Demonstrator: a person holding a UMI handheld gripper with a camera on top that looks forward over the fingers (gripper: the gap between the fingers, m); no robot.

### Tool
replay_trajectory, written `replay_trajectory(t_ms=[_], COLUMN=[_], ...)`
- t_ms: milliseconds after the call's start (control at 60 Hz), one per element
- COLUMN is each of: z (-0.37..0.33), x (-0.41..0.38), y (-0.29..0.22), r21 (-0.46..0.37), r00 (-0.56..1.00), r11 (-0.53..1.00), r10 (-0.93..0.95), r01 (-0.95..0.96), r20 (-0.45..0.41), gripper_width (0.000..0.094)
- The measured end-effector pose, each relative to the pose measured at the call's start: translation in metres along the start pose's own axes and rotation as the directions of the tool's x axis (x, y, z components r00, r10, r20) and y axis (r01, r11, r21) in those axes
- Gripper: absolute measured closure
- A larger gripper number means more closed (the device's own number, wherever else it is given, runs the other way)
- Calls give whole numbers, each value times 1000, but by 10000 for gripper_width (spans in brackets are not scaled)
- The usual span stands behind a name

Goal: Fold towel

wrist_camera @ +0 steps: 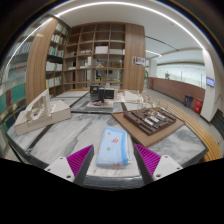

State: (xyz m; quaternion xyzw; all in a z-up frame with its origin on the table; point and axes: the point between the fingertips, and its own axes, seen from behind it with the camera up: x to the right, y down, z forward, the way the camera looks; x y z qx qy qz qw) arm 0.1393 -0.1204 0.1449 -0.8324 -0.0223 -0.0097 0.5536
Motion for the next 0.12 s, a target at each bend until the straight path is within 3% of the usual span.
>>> replay_trajectory(t_ms=[117], z=[-7], x=[12], y=[3], r21=[2], r00=[999], r11=[999], r10=[45], r01=[-45], r20=[-8], gripper_width=[99])
